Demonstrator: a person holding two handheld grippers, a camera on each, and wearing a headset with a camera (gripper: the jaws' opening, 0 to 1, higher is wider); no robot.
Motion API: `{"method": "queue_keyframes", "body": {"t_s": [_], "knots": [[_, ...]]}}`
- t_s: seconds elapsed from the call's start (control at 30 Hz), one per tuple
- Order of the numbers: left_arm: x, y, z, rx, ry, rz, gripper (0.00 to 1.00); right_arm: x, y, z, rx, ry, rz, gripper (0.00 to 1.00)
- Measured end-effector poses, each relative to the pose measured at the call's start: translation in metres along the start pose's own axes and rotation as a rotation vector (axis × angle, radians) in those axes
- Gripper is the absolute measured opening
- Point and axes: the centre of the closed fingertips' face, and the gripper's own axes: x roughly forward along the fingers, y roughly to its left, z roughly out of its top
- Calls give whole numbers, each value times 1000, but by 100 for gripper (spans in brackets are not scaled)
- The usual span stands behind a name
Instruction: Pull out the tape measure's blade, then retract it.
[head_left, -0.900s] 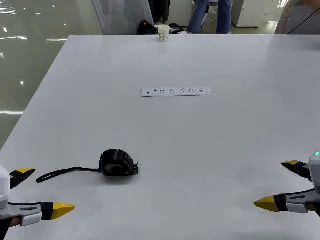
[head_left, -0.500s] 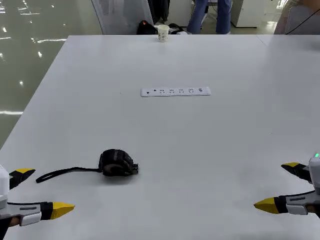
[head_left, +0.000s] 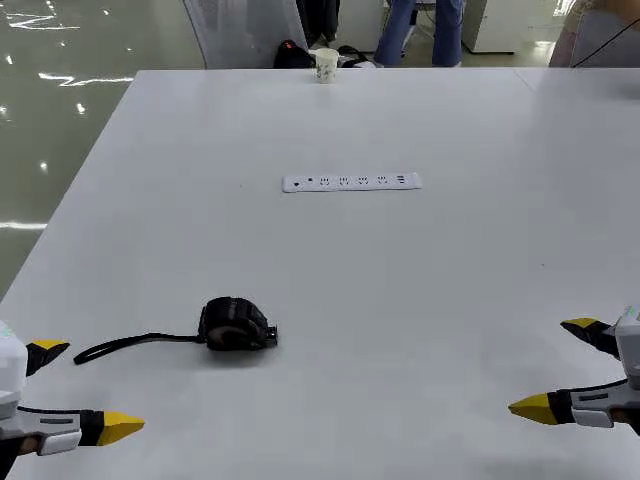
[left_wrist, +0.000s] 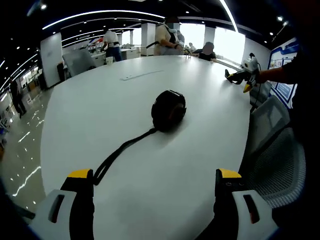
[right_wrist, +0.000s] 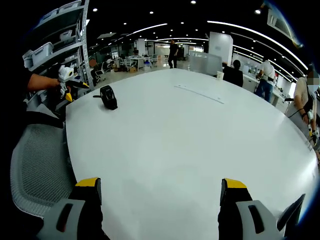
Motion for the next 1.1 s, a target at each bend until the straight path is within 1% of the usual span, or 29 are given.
{"method": "queue_keyframes", "body": {"t_s": [0.03,0.07,0.1,0.17,0.2,0.23,0.27,0.3,0.33,0.37,0.4,0.43,0.5,0.53,0.6,0.7,0.73,0.8,0.83,0.87,0.9,0.93,1.03,1.1], "knots": [[2,-3,-4,32,26,-12,99,2,1,-5,-24,31,2,99],[3,-5,-7,44,42,-26,99,4,2,-5,-32,35,8,99],[5,-10,-10,47,58,-52,99,6,5,-5,-36,39,18,99],[8,-16,-12,45,73,-85,99,9,7,-7,-47,56,27,99],[9,-25,-18,32,101,-134,99,11,8,-6,-52,60,29,99],[11,-29,-23,31,127,-157,99,12,8,-5,-52,59,30,99],[13,-31,-30,55,161,-170,99,14,9,-3,-49,55,35,99],[13,-32,-31,69,168,-173,99,15,10,-2,-48,55,37,99],[16,-31,-35,102,187,-172,99,18,9,-2,-46,59,40,99],[18,-31,-36,108,191,-163,99,20,10,-1,-44,64,42,99],[19,-31,-35,107,193,-168,99,22,11,0,-43,65,45,99],[20,-30,-33,102,191,-172,99,25,13,2,-40,69,46,99],[21,-28,-27,98,185,-175,99,28,18,5,-63,72,62,99],[23,-27,-23,105,181,-178,99,31,21,9,-78,68,74,99],[25,-23,-15,126,180,-178,99,36,21,13,-87,66,91,99],[27,-19,-4,142,167,-187,99,42,27,21,-109,58,109,99],[28,-17,2,143,166,-186,99,46,27,25,-127,58,127,99],[31,-12,17,179,145,-174,99,52,29,31,-165,59,137,99],[31,-12,22,188,136,-179,99,53,30,33,-172,57,140,99],[33,-11,29,189,135,-184,99,56,32,38,-179,53,150,99],[34,-9,33,193,135,-186,99,58,33,41,-182,51,156,99],[36,-8,39,206,130,-188,99,60,34,44,-190,51,161,99],[41,-6,50,221,125,-188,99,65,35,51,-203,47,173,99],[47,-7,57,254,133,-195,99,69,36,58,-217,43,179,99]]}}
